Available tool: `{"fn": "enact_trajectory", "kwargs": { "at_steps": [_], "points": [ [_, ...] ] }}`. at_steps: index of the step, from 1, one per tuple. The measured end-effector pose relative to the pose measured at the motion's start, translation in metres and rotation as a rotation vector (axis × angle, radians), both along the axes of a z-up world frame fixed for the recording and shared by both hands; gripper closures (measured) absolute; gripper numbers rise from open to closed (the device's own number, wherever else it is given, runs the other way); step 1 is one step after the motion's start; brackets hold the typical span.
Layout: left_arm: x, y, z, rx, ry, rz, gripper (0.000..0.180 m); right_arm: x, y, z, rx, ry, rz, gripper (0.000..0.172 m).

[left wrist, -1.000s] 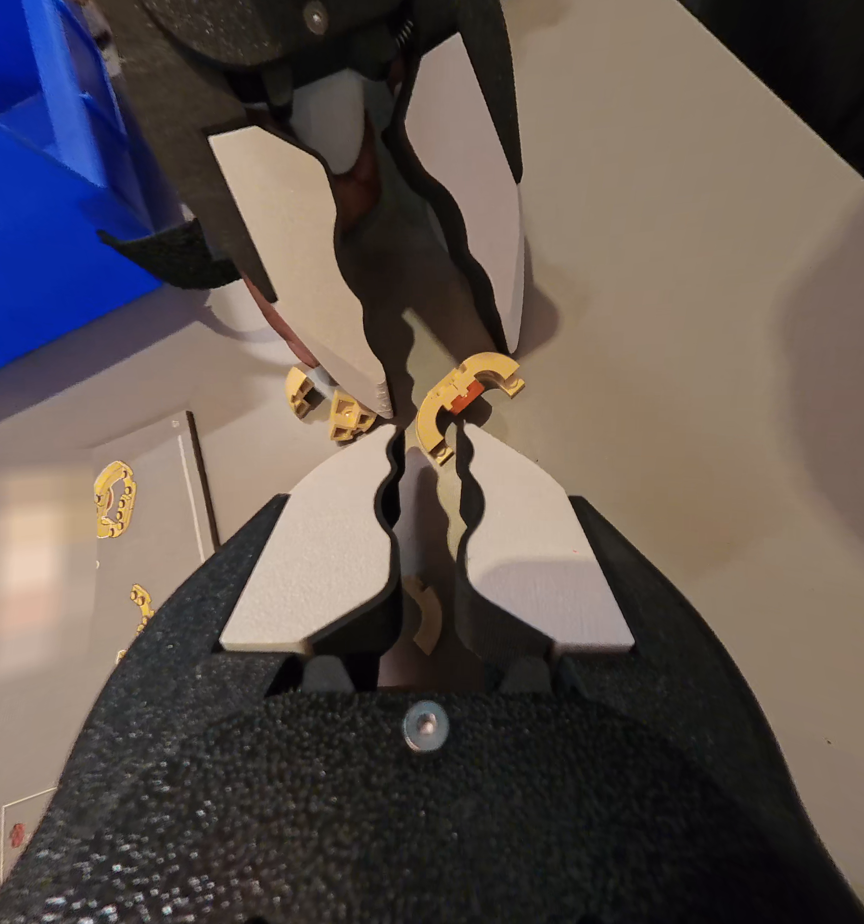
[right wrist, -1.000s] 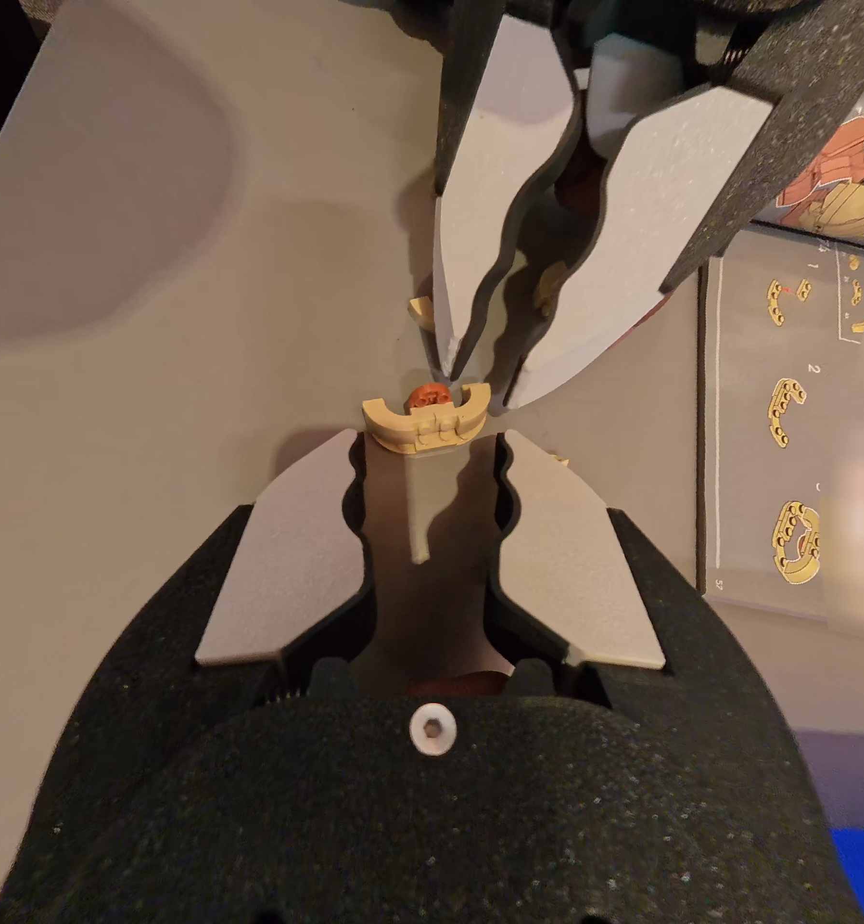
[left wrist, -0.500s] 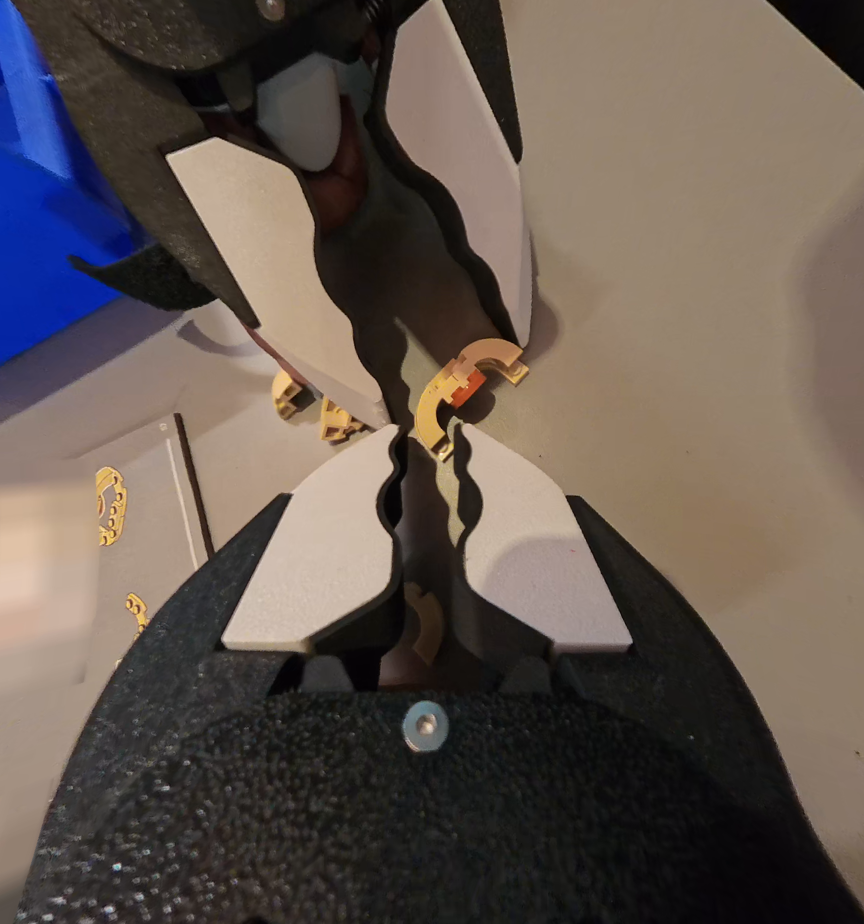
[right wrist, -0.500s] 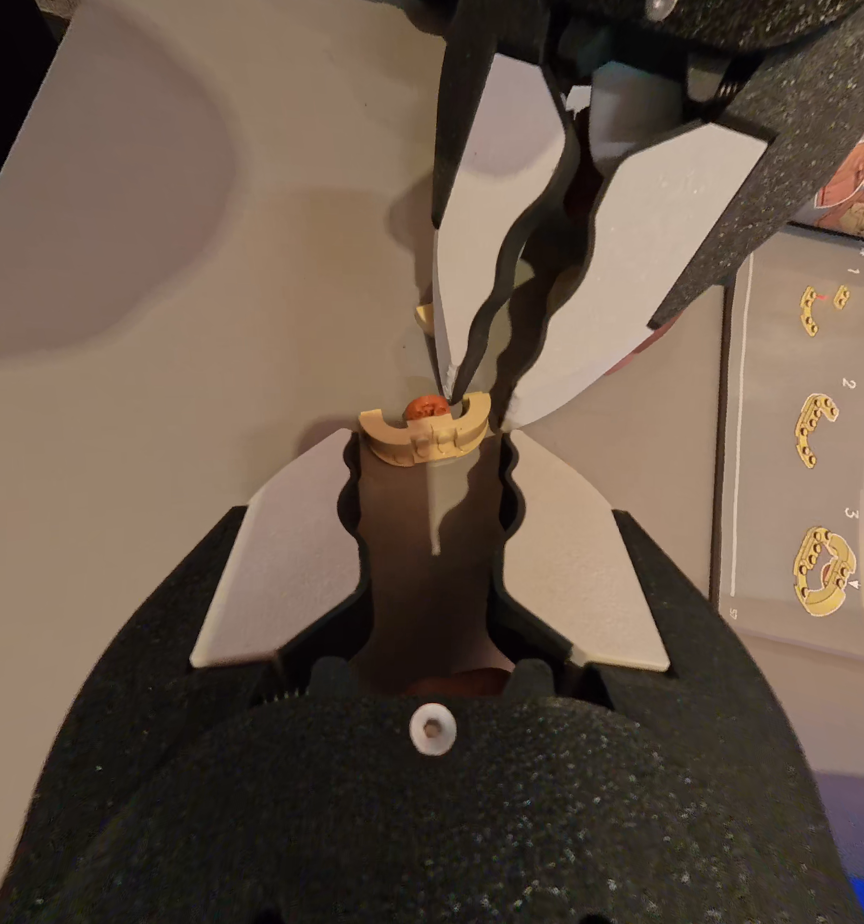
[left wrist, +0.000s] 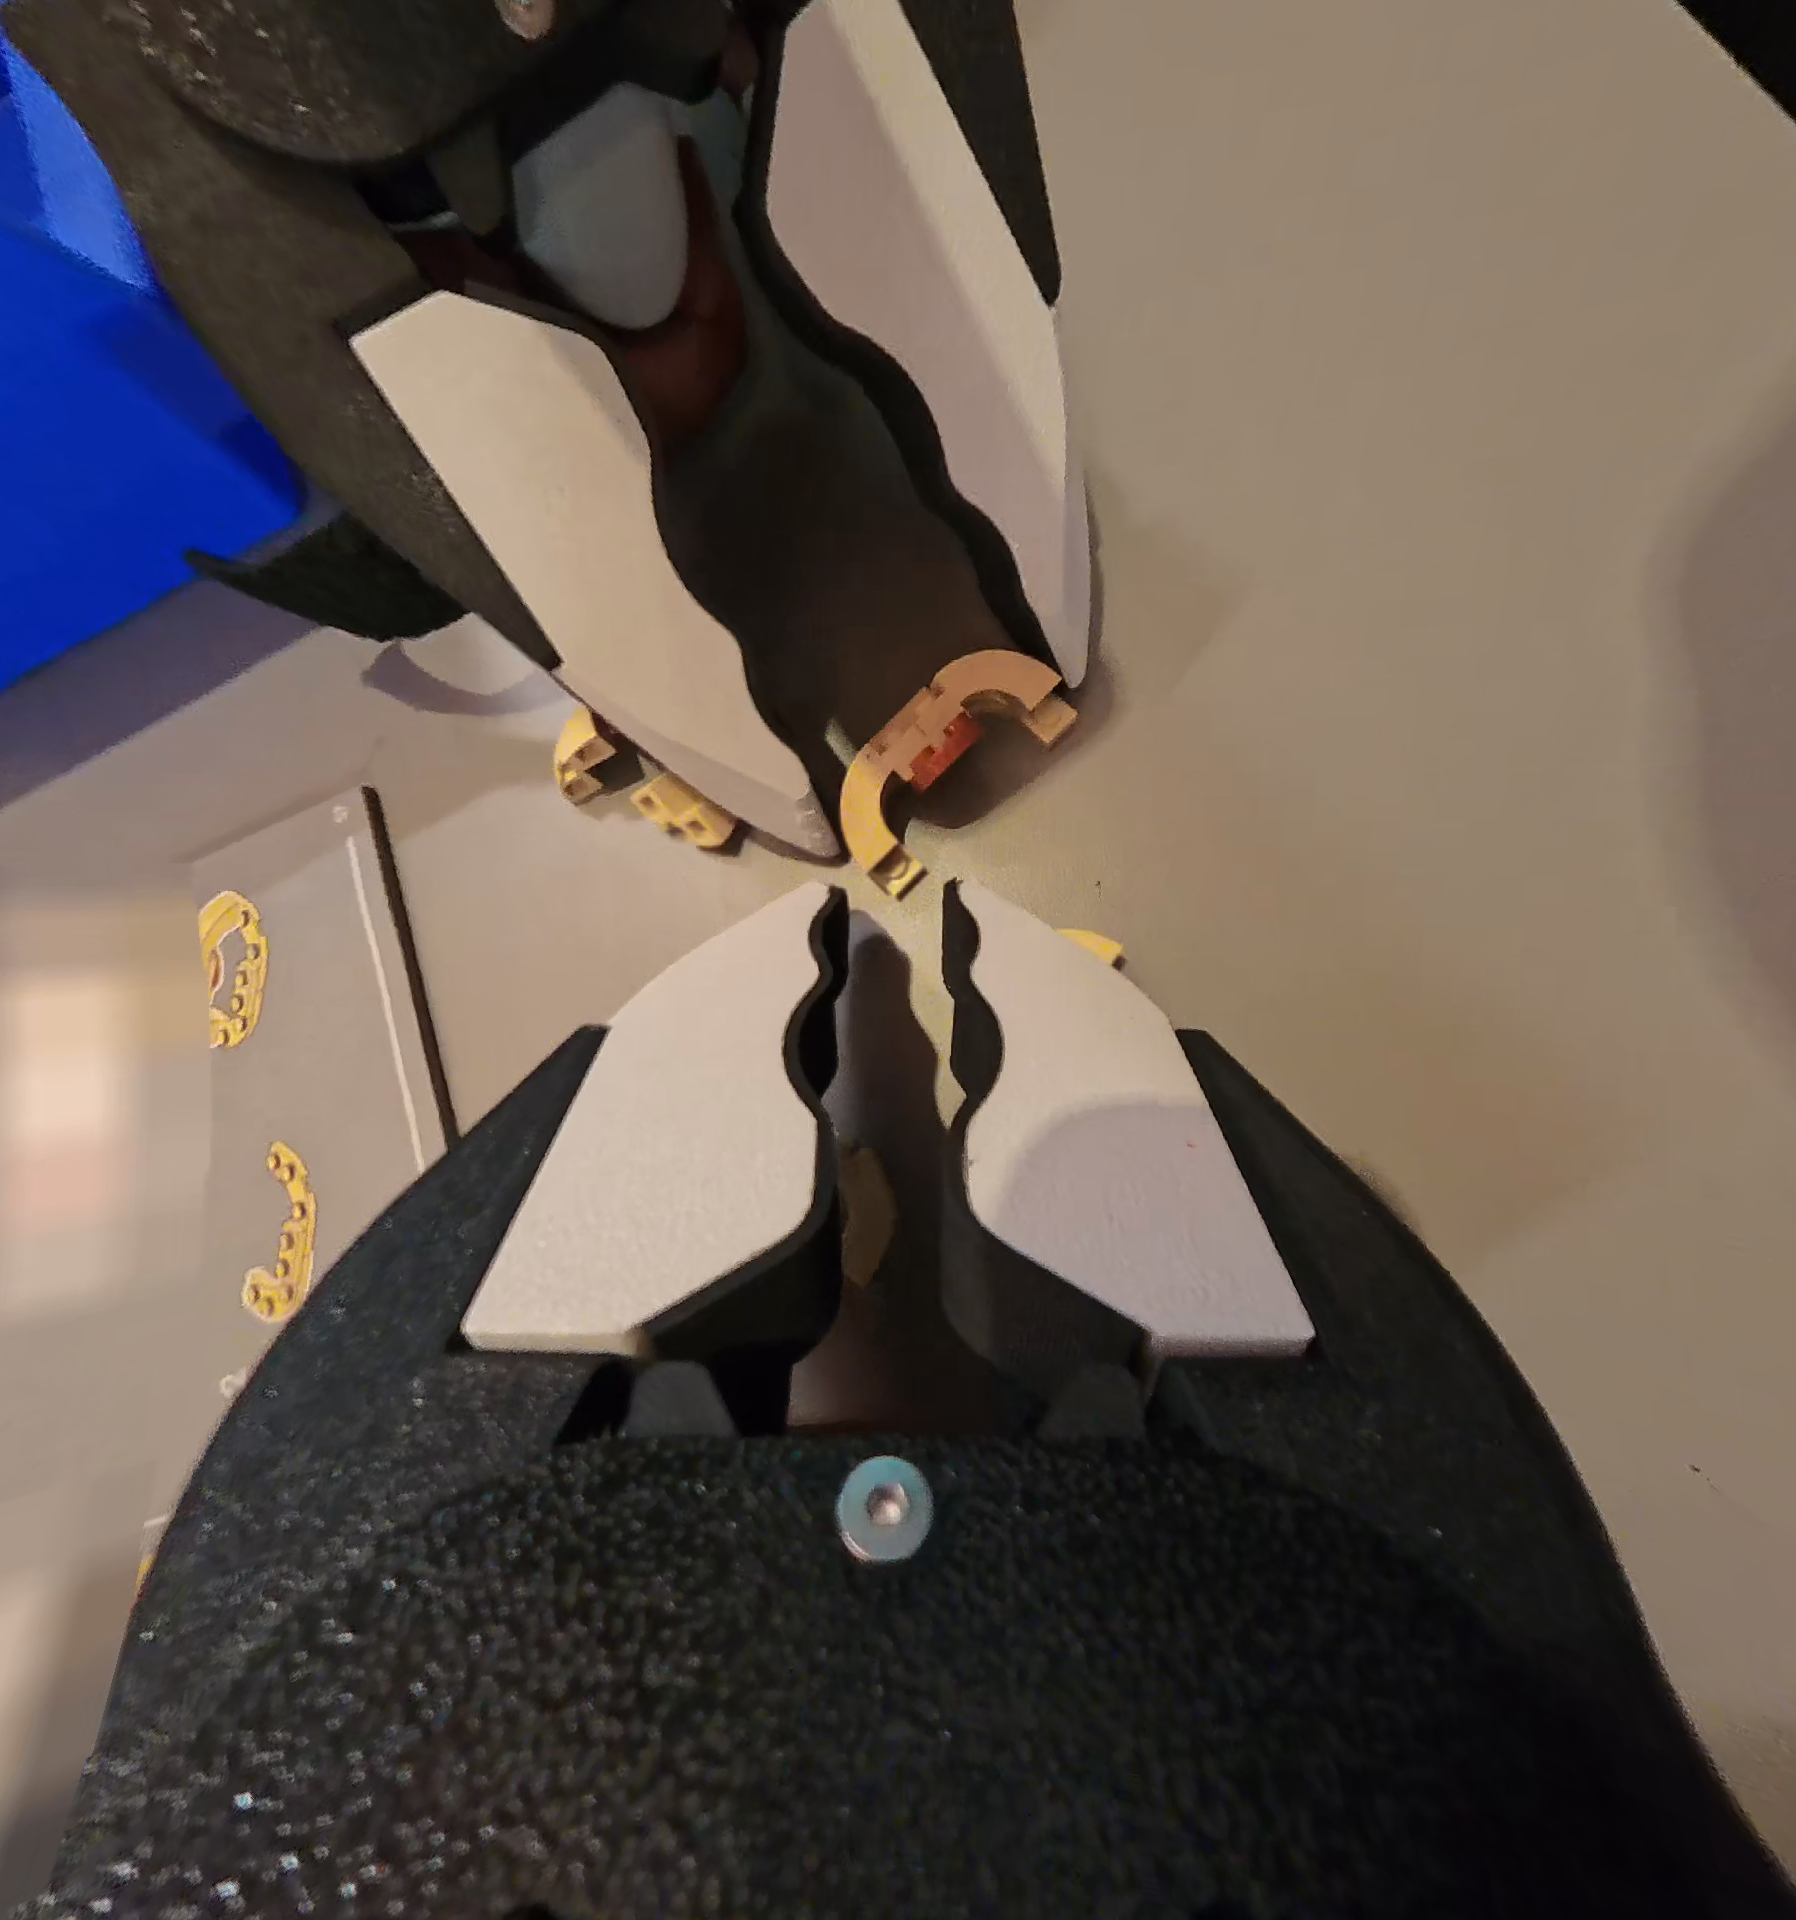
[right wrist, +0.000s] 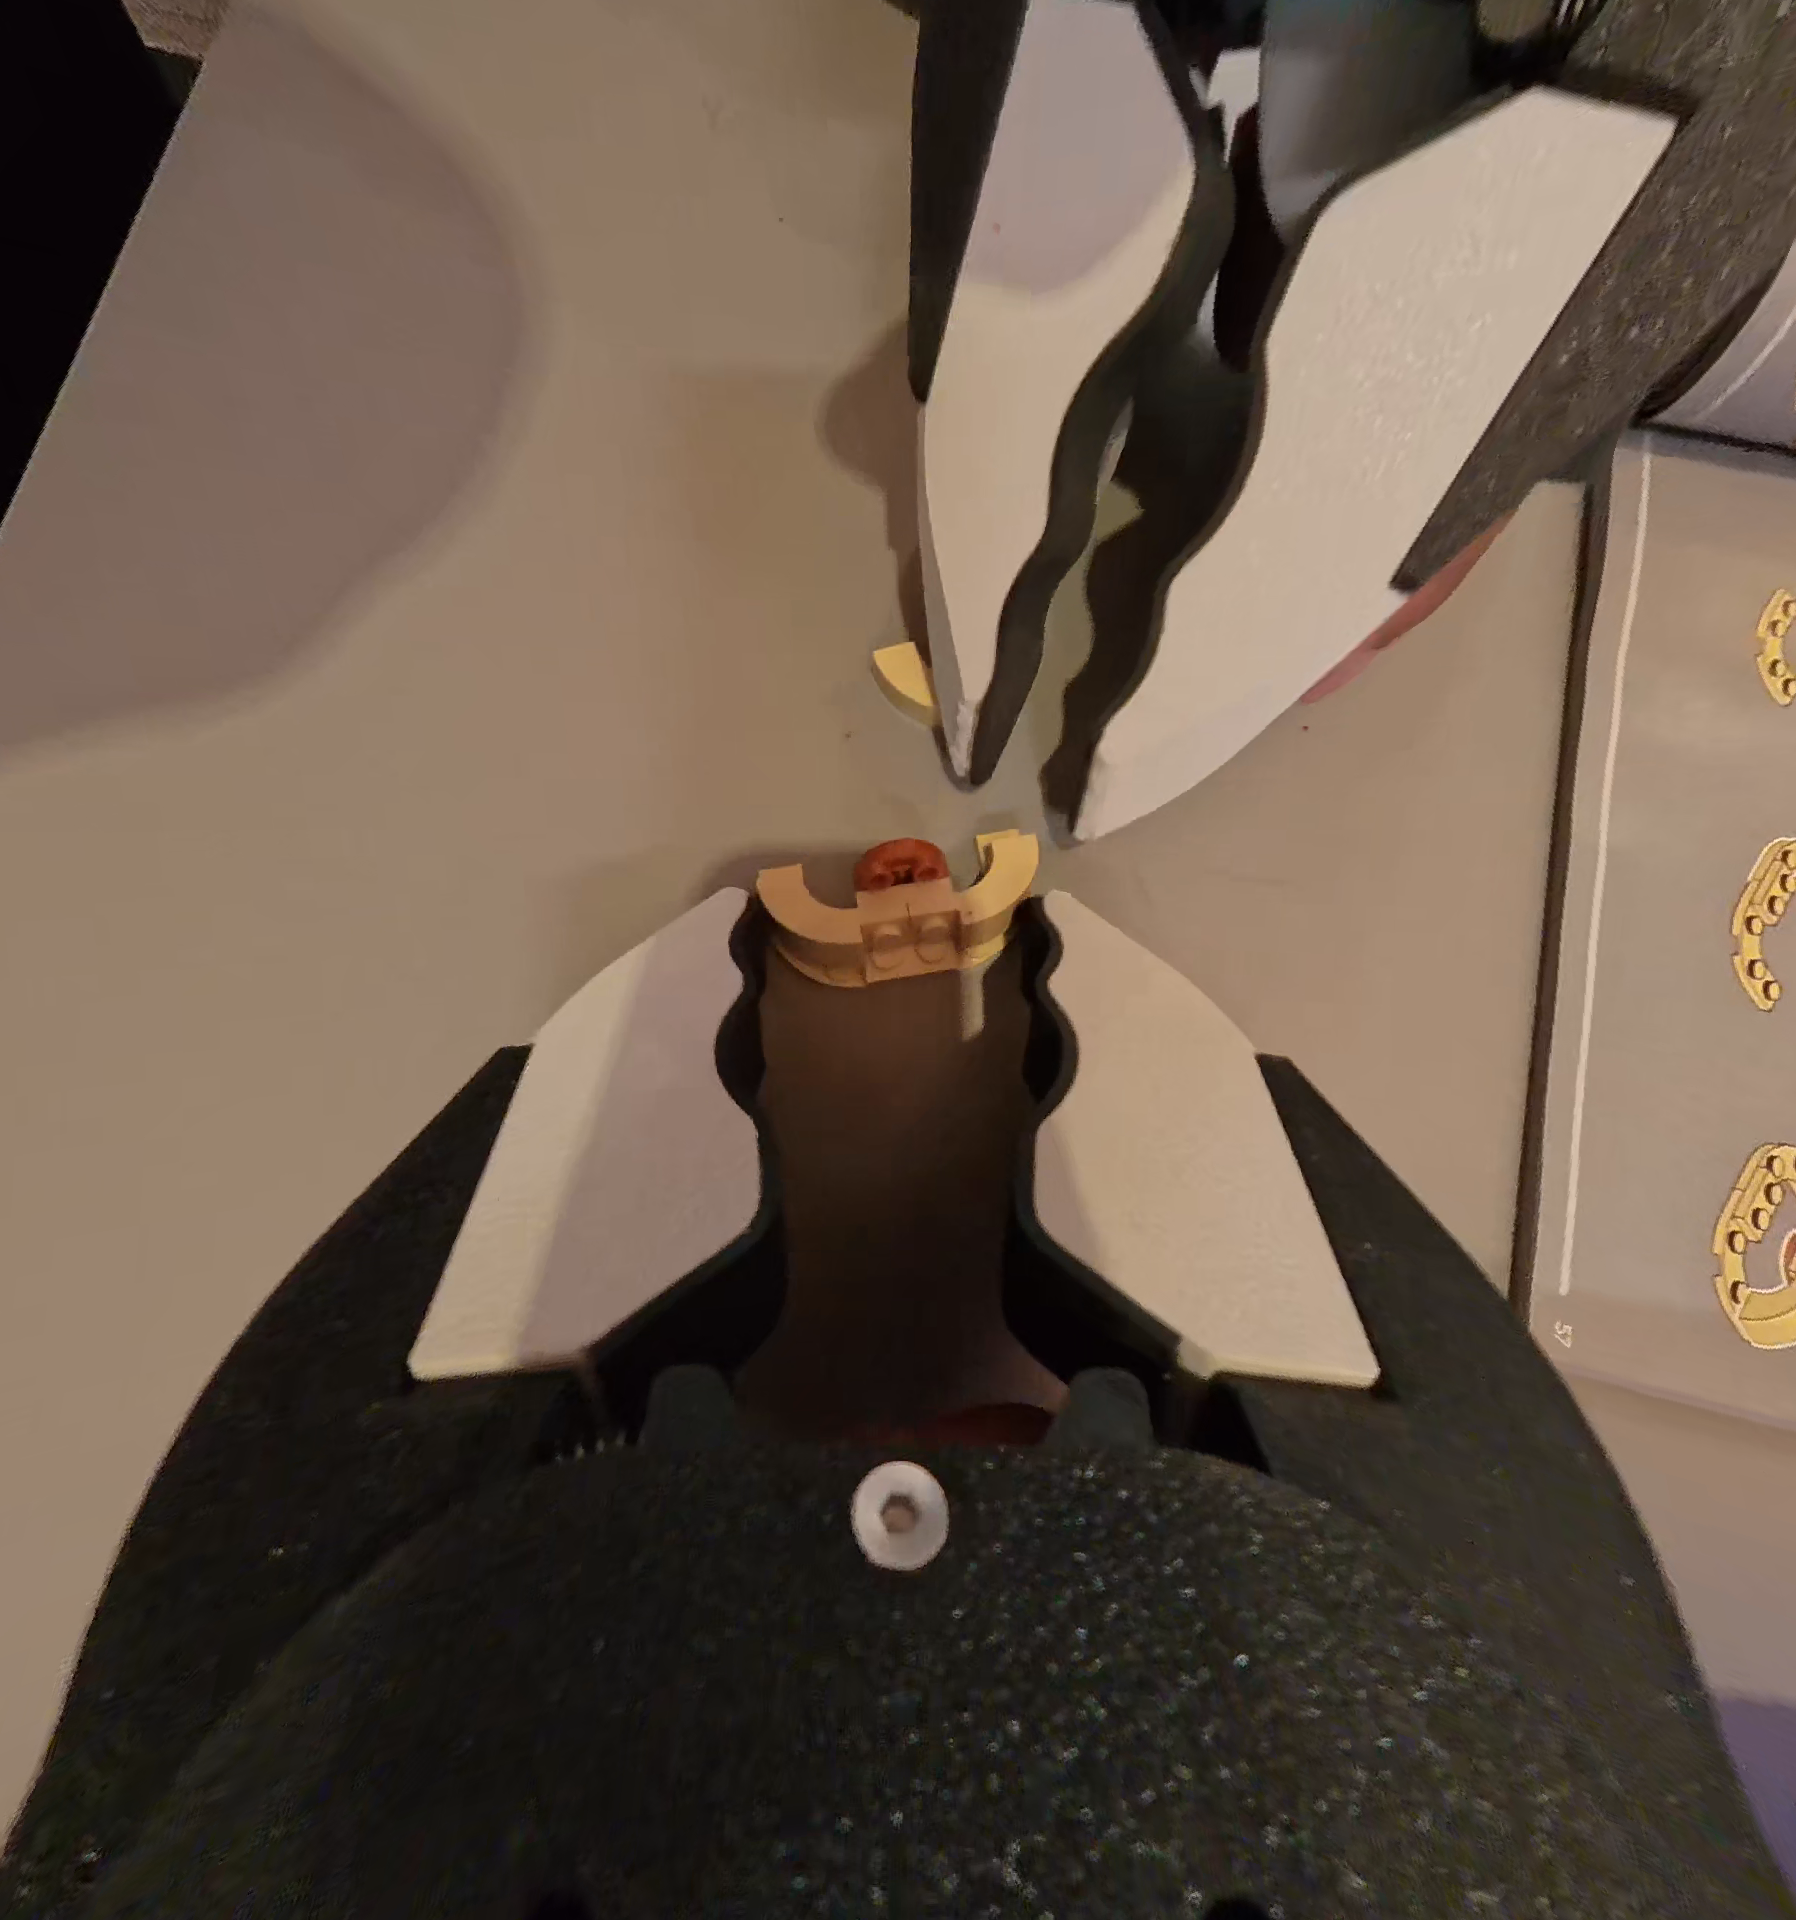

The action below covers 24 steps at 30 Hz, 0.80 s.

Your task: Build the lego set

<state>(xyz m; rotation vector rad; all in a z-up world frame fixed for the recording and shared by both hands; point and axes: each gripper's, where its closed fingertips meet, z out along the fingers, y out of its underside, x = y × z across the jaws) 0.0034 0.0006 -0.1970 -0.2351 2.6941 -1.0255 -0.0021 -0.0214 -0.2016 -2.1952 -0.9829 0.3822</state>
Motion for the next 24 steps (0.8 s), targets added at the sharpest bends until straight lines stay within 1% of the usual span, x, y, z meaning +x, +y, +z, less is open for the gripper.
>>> {"fn": "enact_trajectory", "kwargs": {
  "at_steps": [6, 10, 17, 21, 24],
  "points": [
    [-0.003, 0.006, 0.011, -0.028, -0.040, 0.055, 0.163, 0.001, 0.001, 0.000, 0.006, -0.003, -0.018, 0.125],
    [-0.001, 0.000, 0.021, -0.044, -0.115, 0.068, 0.163, 0.002, 0.001, 0.001, 0.032, -0.017, -0.028, 0.125],
    [-0.006, -0.013, 0.026, 0.061, -0.313, 0.023, 0.161, 0.003, 0.001, 0.003, 0.067, -0.030, -0.031, 0.125],
    [-0.008, -0.026, 0.028, 0.057, -0.360, 0.008, 0.160, 0.002, 0.001, 0.006, 0.077, -0.011, -0.034, 0.125],
    [-0.006, -0.029, 0.026, 0.079, -0.400, 0.009, 0.158, -0.001, -0.001, 0.009, 0.087, 0.009, -0.033, 0.125]
  ]
}}
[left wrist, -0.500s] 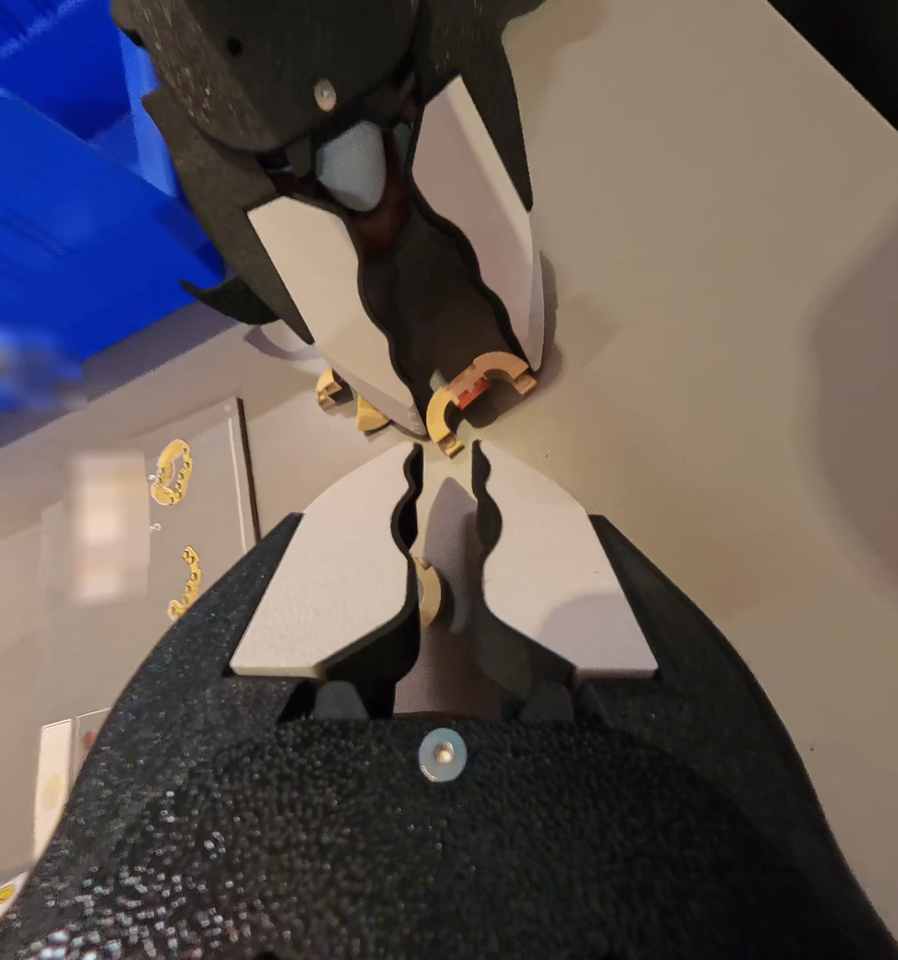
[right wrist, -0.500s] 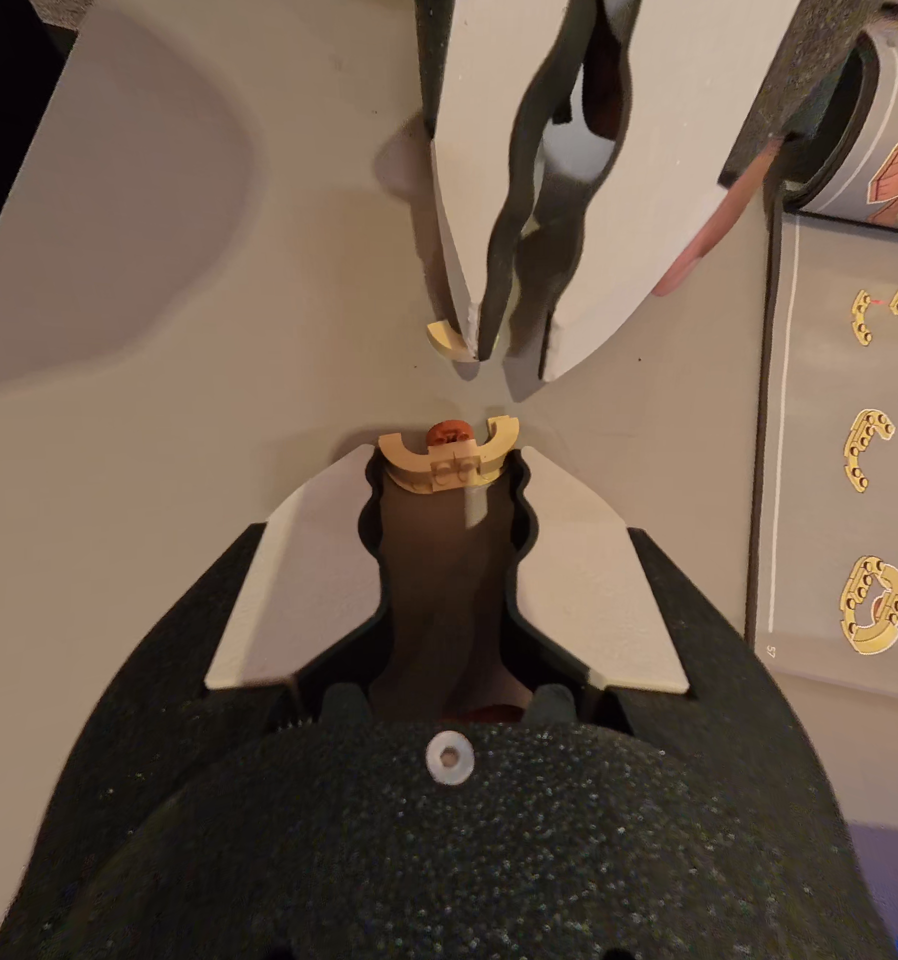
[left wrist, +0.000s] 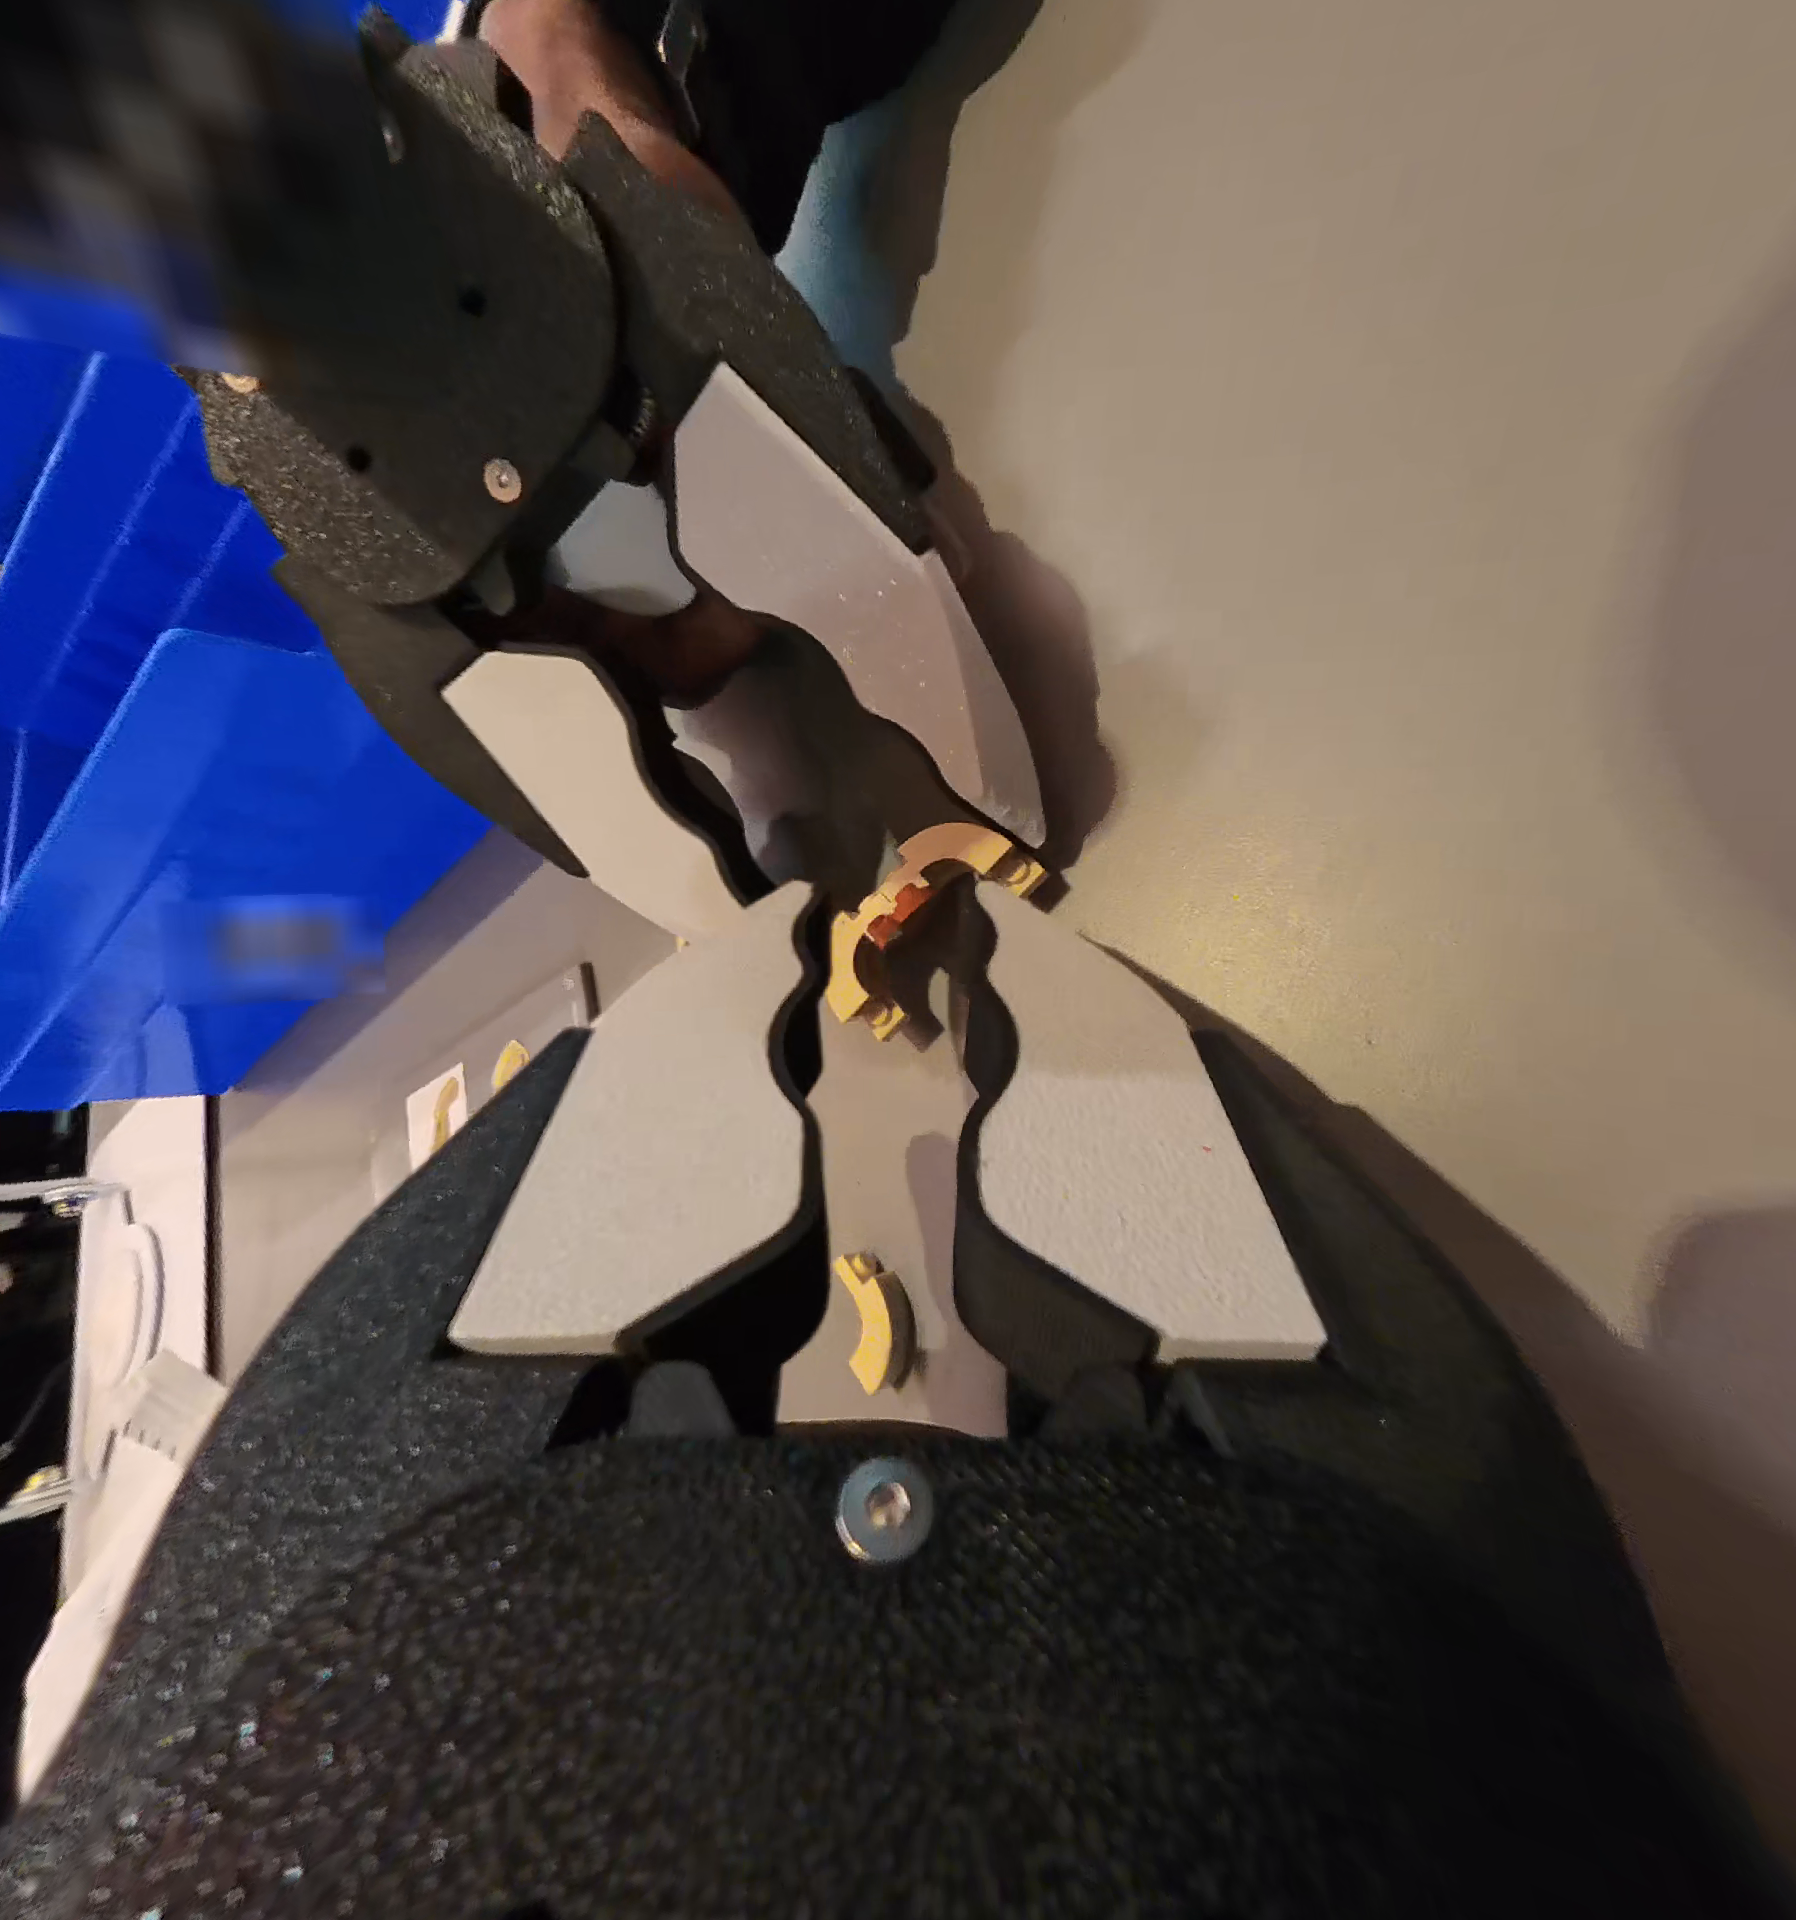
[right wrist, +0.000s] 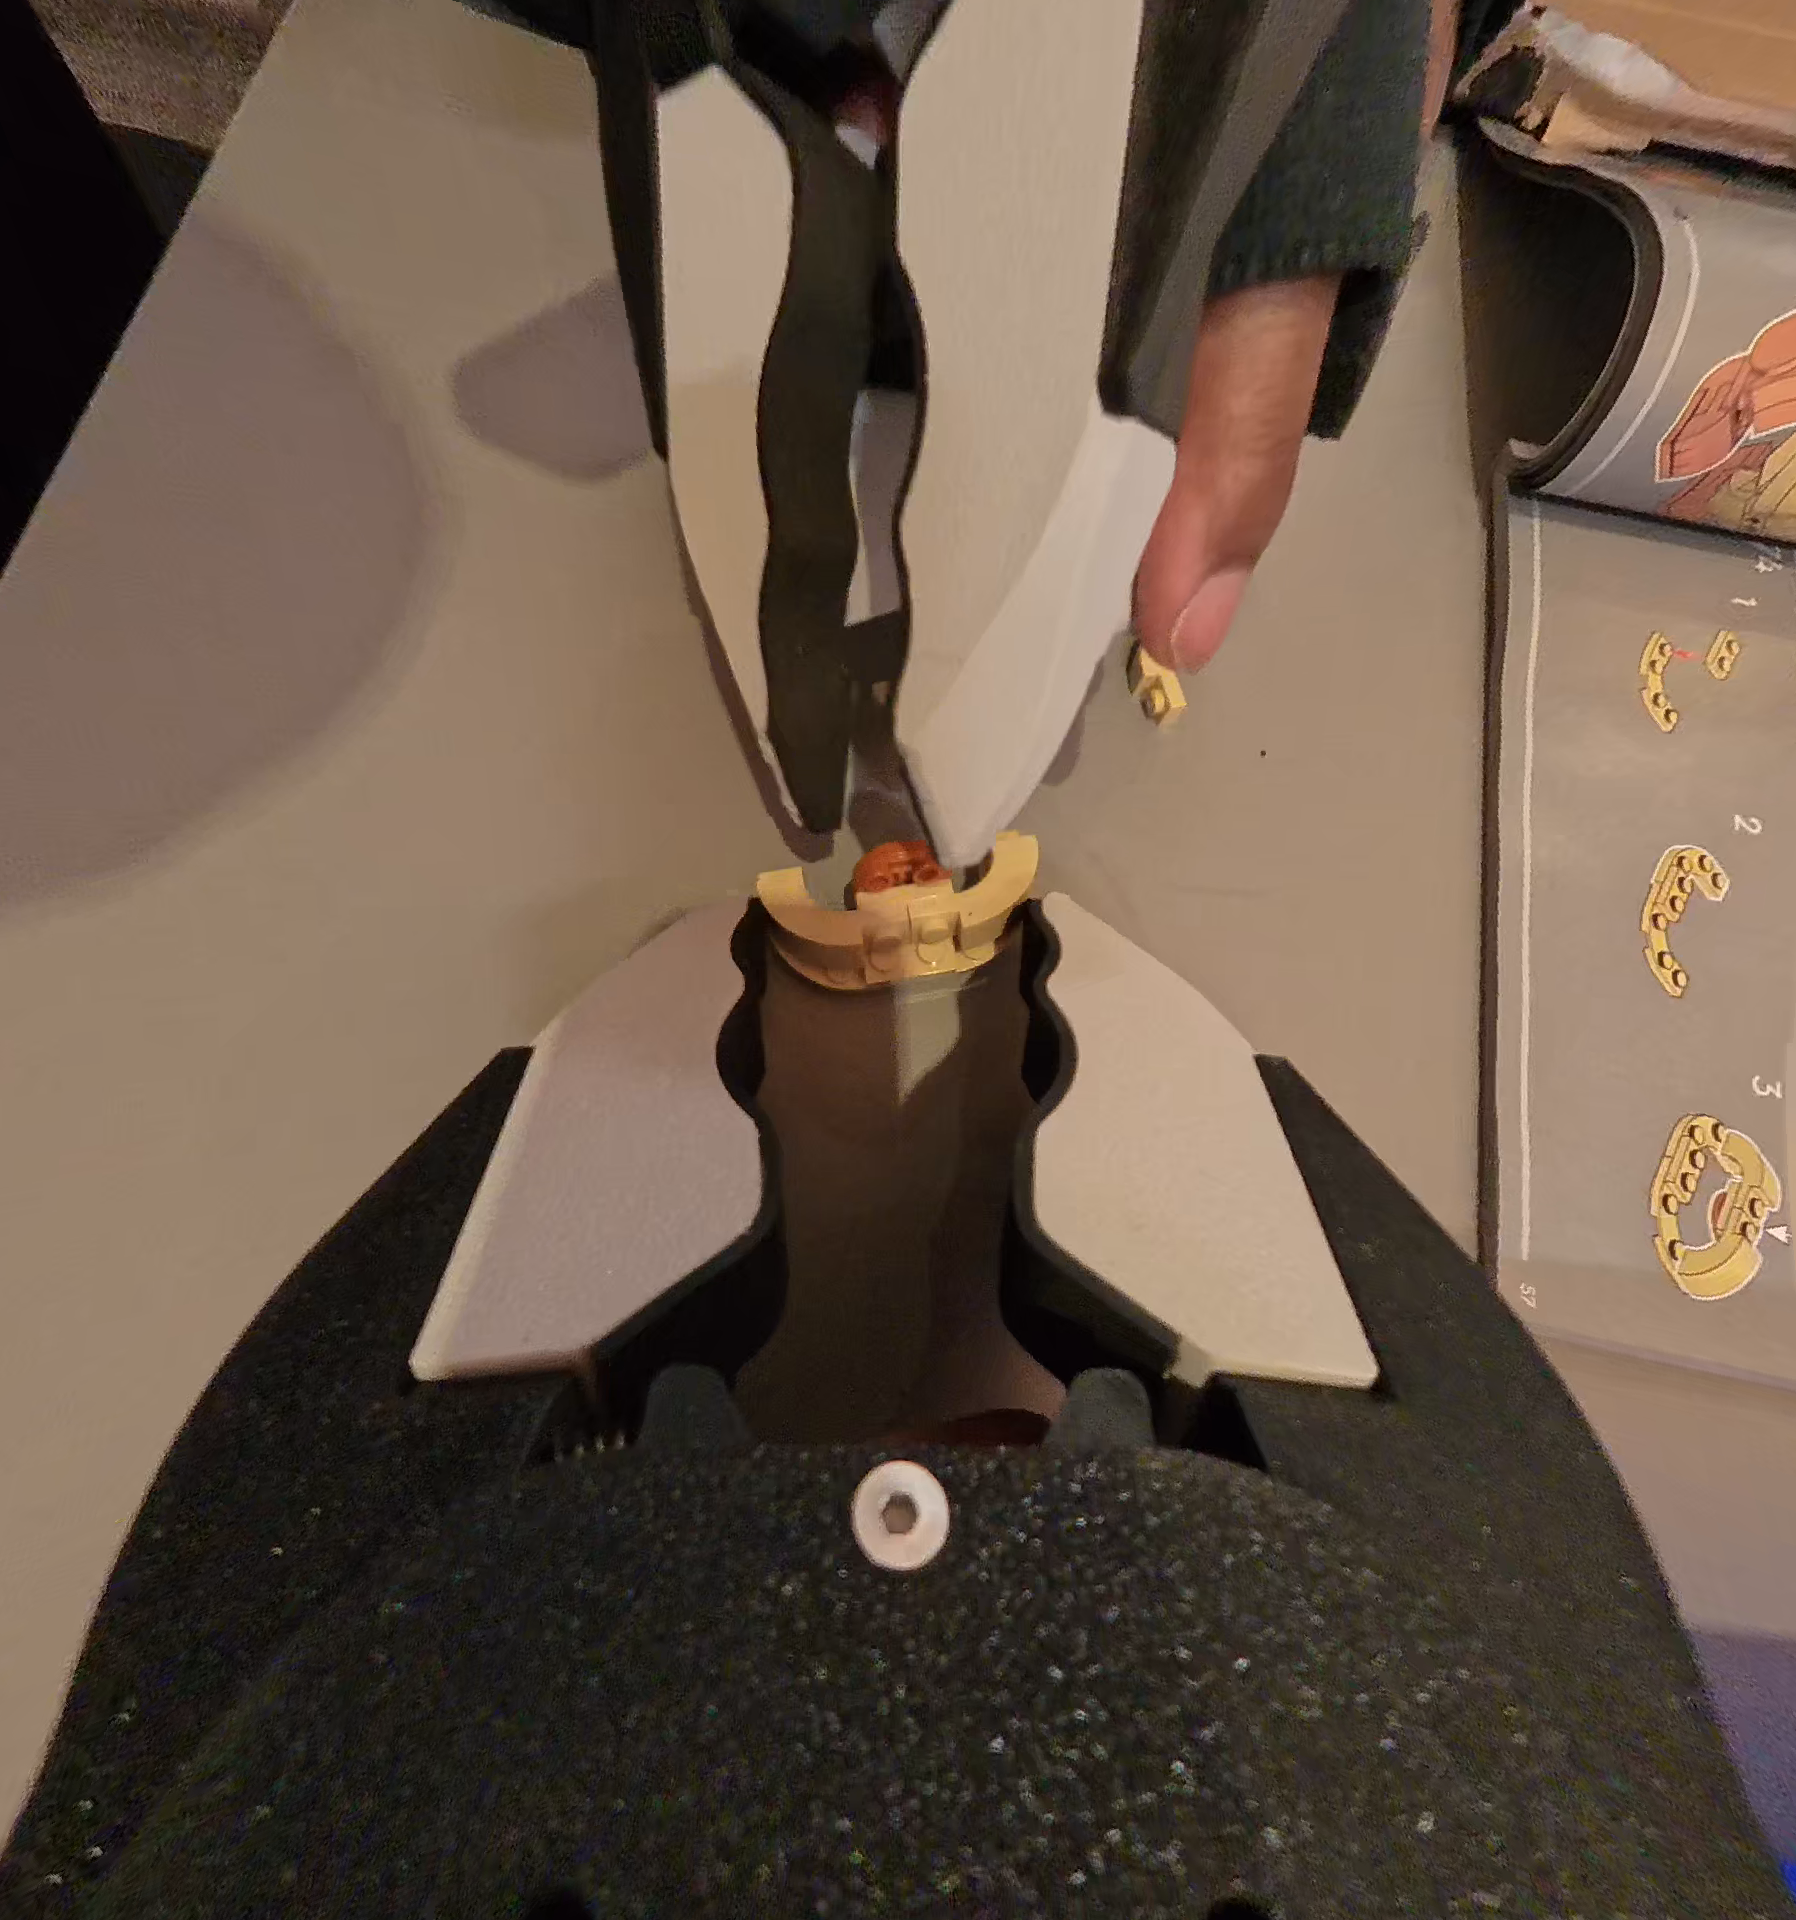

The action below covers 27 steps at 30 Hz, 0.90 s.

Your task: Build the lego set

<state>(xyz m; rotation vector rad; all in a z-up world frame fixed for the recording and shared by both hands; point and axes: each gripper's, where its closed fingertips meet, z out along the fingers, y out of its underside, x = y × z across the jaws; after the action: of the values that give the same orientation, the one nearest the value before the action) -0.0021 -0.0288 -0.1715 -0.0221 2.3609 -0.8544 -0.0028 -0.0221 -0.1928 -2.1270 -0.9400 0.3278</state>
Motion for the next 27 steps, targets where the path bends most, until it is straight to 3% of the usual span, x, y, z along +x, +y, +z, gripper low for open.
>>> {"fn": "enact_trajectory", "kwargs": {
  "at_steps": [8, 27],
  "points": [
    [-0.001, -0.003, -0.005, 0.018, -0.029, -0.007, 0.159, 0.000, -0.001, 0.006, 0.031, 0.031, -0.014, 0.125],
    [0.003, 0.002, 0.016, -0.045, -0.136, 0.013, 0.162, 0.006, 0.004, 0.030, 0.144, 0.174, -0.072, 0.126]
  ]
}}
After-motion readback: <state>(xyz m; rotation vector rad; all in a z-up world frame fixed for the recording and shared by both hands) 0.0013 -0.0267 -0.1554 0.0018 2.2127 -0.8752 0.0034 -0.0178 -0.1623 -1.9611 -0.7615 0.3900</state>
